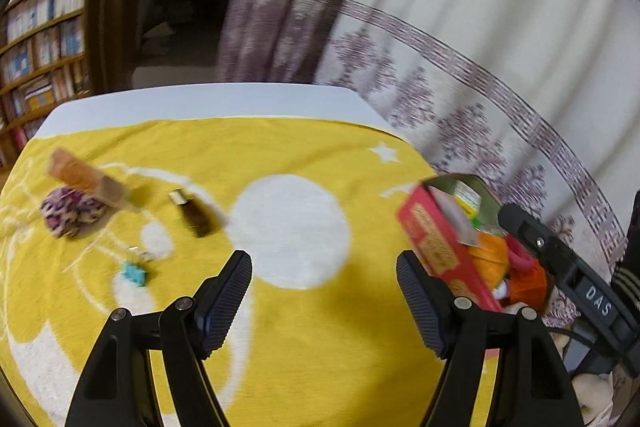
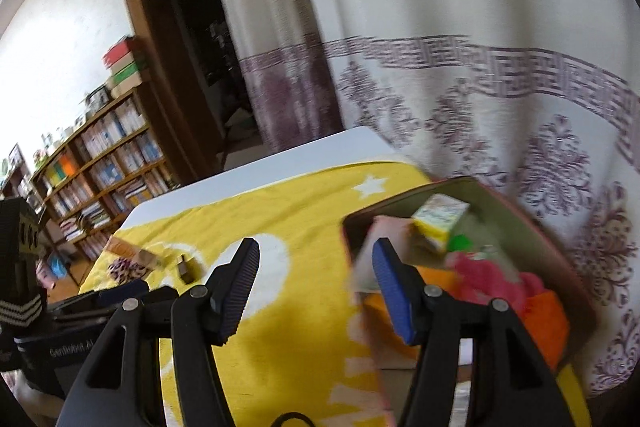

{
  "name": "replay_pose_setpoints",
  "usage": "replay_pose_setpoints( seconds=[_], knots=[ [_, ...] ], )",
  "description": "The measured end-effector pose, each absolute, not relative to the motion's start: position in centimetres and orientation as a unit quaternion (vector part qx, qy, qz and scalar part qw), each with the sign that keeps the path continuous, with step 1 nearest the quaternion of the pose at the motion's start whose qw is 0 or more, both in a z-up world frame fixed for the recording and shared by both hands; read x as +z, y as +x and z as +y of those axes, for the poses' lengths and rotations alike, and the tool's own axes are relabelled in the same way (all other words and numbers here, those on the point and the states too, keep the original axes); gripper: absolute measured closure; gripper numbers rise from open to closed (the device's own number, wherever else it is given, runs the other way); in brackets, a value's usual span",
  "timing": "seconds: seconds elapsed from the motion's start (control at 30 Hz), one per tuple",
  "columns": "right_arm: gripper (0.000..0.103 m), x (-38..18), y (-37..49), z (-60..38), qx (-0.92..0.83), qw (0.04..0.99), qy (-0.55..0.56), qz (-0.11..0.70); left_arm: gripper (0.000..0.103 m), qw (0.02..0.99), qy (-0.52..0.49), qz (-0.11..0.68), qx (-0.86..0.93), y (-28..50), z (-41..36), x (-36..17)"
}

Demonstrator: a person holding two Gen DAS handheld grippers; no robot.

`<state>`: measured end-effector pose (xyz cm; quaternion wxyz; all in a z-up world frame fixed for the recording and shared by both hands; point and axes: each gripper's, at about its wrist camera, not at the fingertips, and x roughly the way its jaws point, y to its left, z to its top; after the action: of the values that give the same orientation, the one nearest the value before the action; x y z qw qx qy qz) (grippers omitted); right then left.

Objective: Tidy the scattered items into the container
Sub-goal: 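Withdraw both open tools from the tin toward the remaining items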

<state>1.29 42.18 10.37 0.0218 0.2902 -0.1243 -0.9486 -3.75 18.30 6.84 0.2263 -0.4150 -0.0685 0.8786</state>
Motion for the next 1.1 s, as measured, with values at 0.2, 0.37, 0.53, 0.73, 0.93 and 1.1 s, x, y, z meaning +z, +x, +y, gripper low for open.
replay_pose_setpoints(
  seconds=[0.2,0.37,0.53,0.73,0.93,1.1],
  knots=[
    [0.037,9.2,-0.4,38.3,-0.941,0.052,0.316,-0.106,0.027,0.194,-0.418,-0.098,0.882,-4.3,13.2,6.0],
    [0.037,8.1,-2.3,35.1,-0.934,0.076,0.339,-0.087,0.027,0.121,-0.413,-0.096,0.898,-5.0,8.6,4.9],
    [0.037,7.2,-4.0,31.7,-0.927,0.099,0.357,-0.059,0.026,0.086,-0.416,-0.121,0.897,-5.9,4.8,3.3],
    [0.037,5.4,-5.9,28.1,-0.915,0.124,0.383,-0.028,0.026,0.057,-0.424,-0.137,0.893,-6.8,2.5,1.6],
    [0.038,3.4,-8.0,25.6,-0.9,0.145,0.412,0.003,0.027,0.056,-0.43,-0.113,0.894,-6.9,3.3,0.4],
    [0.042,2.2,-10.0,24.0,-0.886,0.164,0.434,0.016,0.026,0.06,-0.435,-0.116,0.891,-6.7,3.3,0.1]
  ],
)
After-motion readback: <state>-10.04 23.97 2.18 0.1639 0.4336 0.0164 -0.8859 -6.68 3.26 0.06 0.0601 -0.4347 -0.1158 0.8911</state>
